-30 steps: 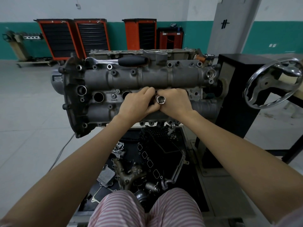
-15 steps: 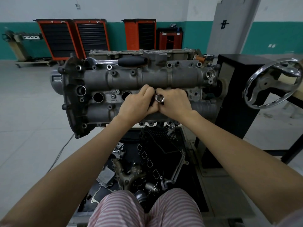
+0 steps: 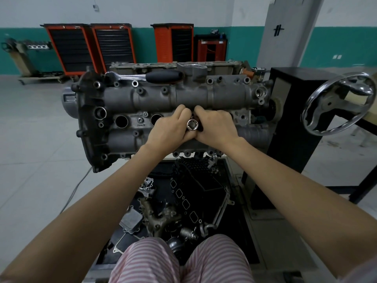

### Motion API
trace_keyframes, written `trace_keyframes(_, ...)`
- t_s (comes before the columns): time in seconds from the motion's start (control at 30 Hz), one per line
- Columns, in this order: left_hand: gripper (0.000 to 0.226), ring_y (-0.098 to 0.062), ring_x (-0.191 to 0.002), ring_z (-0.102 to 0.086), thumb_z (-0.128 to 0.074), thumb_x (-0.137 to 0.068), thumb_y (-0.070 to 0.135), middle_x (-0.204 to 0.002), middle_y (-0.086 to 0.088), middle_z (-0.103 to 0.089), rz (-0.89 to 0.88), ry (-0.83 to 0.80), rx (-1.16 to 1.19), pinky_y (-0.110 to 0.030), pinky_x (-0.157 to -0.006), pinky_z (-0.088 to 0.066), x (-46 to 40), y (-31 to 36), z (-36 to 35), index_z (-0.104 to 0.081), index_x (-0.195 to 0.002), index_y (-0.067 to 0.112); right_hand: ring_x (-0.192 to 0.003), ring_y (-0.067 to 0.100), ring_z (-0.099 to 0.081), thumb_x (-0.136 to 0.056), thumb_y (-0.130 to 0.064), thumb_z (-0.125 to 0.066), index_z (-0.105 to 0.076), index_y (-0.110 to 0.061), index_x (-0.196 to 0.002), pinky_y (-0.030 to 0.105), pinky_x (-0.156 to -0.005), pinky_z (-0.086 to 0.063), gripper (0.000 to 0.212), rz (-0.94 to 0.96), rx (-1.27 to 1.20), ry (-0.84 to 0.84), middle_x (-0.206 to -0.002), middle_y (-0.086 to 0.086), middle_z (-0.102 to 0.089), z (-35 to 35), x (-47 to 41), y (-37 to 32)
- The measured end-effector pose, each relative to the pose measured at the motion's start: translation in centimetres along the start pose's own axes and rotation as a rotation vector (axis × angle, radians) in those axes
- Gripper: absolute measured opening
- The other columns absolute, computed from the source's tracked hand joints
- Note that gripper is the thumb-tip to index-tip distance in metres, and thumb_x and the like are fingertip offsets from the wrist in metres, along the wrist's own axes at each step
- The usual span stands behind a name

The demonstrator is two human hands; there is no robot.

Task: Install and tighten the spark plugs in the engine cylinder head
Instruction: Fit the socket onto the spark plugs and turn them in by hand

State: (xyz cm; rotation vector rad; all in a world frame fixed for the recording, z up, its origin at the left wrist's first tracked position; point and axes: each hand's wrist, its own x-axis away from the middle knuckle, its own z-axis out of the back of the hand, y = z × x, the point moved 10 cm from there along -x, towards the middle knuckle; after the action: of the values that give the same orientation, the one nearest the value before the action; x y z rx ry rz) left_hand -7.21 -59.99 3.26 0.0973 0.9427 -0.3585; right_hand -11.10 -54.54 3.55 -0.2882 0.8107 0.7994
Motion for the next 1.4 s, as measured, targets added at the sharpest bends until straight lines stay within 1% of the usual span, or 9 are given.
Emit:
trace_keyframes(0.1, 0.034, -0.031, -0.034, -0.043, -0.045, -0.082, 0.029, -0.071, -0.019, -0.051, -0.004, 0.002, -0.012, -0.024, -0.034, -0.028, 0.0, 0.2, 0.2, -0.050, -0.072, -0.003, -0.046, 0.036, -0.057, -0.062, -0.015, -0.072, -0.057, -0.003, -0.074, 0.027, -0.049, -0.027, 0.023, 0.013, -0.002, 0.063, -0.056, 0.014, -0.062, 0.7, 0.0, -0.2)
trace_keyframes(0.27, 0.034, -0.031, -0.038, -0.045, -0.046, -0.082, 0.033, -0.067, -0.013, -0.051, -0.002, 0.026, -0.102, -0.024, -0.035, -0.027, 0.0, -0.1, 0.0, -0.052, -0.072, 0.001, -0.042, 0.035, -0.054, -0.058, -0.005, -0.074, -0.057, -0.005, -0.060, 0.028, -0.045, -0.040, 0.017, 0.003, -0.084, 0.080, -0.049, 0.014, -0.058, 0.9, 0.1, 0.1)
trace_keyframes(0.37, 0.035, -0.030, -0.037, -0.044, -0.046, -0.085, 0.033, -0.065, -0.011, -0.051, -0.019, 0.042, -0.148, -0.022, -0.036, -0.023, 0.1, -0.1, -0.1, -0.053, -0.070, 0.003, -0.043, 0.034, -0.055, -0.058, -0.005, -0.075, -0.056, -0.006, -0.056, 0.027, -0.045, -0.039, 0.019, -0.001, -0.093, 0.074, -0.049, 0.013, -0.058, 0.8, 0.1, 0.0)
trace_keyframes(0.6, 0.034, -0.028, -0.033, -0.042, -0.044, -0.083, 0.029, -0.068, -0.017, -0.050, -0.022, 0.037, -0.043, -0.021, -0.032, -0.028, 0.1, 0.1, 0.2, -0.049, -0.069, -0.002, -0.067, 0.036, -0.059, -0.076, -0.025, -0.057, -0.052, -0.009, -0.084, 0.031, -0.054, -0.025, 0.018, -0.030, -0.043, -0.071, -0.072, 0.010, -0.065, -1.0, -0.1, 0.7)
trace_keyframes(0.83, 0.026, -0.026, -0.039, -0.044, -0.047, -0.080, 0.034, -0.069, -0.011, -0.050, -0.022, 0.069, -0.077, -0.020, -0.038, -0.022, 0.1, 0.1, 0.3, -0.034, -0.081, 0.012, -0.052, 0.037, -0.057, -0.068, -0.010, -0.068, -0.059, -0.005, -0.069, 0.029, -0.050, -0.029, 0.010, -0.005, -0.030, -0.024, -0.059, 0.017, -0.062, -0.1, -0.1, 0.2)
trace_keyframes(0.9, 0.030, -0.028, -0.040, -0.046, -0.050, -0.079, 0.037, -0.068, -0.010, -0.051, -0.012, 0.062, -0.080, -0.020, -0.039, -0.023, 0.2, -0.2, 0.1, -0.039, -0.080, 0.009, -0.047, 0.035, -0.056, -0.062, -0.007, -0.073, -0.059, -0.005, -0.062, 0.026, -0.049, -0.030, 0.014, 0.011, -0.041, 0.018, -0.053, 0.014, -0.060, 0.3, -0.1, 0.1)
trace_keyframes(1.1, 0.034, -0.029, -0.036, -0.048, -0.047, -0.085, 0.033, -0.063, -0.010, -0.055, -0.009, 0.052, -0.102, -0.021, -0.039, -0.023, 0.2, -0.2, 0.1, -0.051, -0.071, 0.002, -0.071, 0.038, -0.060, -0.079, -0.022, -0.056, -0.060, -0.010, -0.077, 0.034, -0.057, -0.033, 0.013, -0.018, -0.049, -0.073, -0.074, 0.016, -0.065, -1.0, 0.0, 0.8)
trace_keyframes(1.27, 0.035, -0.029, -0.033, -0.045, -0.044, -0.084, 0.029, -0.066, -0.015, -0.055, 0.004, 0.014, -0.108, -0.020, -0.037, -0.023, 0.1, 0.0, 0.1, -0.053, -0.071, -0.003, -0.067, 0.036, -0.061, -0.075, -0.024, -0.060, -0.053, -0.008, -0.083, 0.030, -0.055, -0.028, 0.019, -0.008, -0.045, -0.034, -0.072, 0.011, -0.066, -0.7, -0.1, 0.5)
trace_keyframes(1.4, 0.035, -0.030, -0.034, -0.045, -0.045, -0.084, 0.029, -0.069, -0.016, -0.055, 0.005, -0.005, -0.098, -0.022, -0.037, -0.025, 0.0, 0.1, 0.0, -0.053, -0.073, -0.003, -0.055, 0.037, -0.059, -0.069, -0.015, -0.067, -0.055, -0.005, -0.074, 0.030, -0.049, -0.033, 0.016, 0.028, -0.031, 0.030, -0.061, 0.014, -0.064, 0.1, 0.0, 0.0)
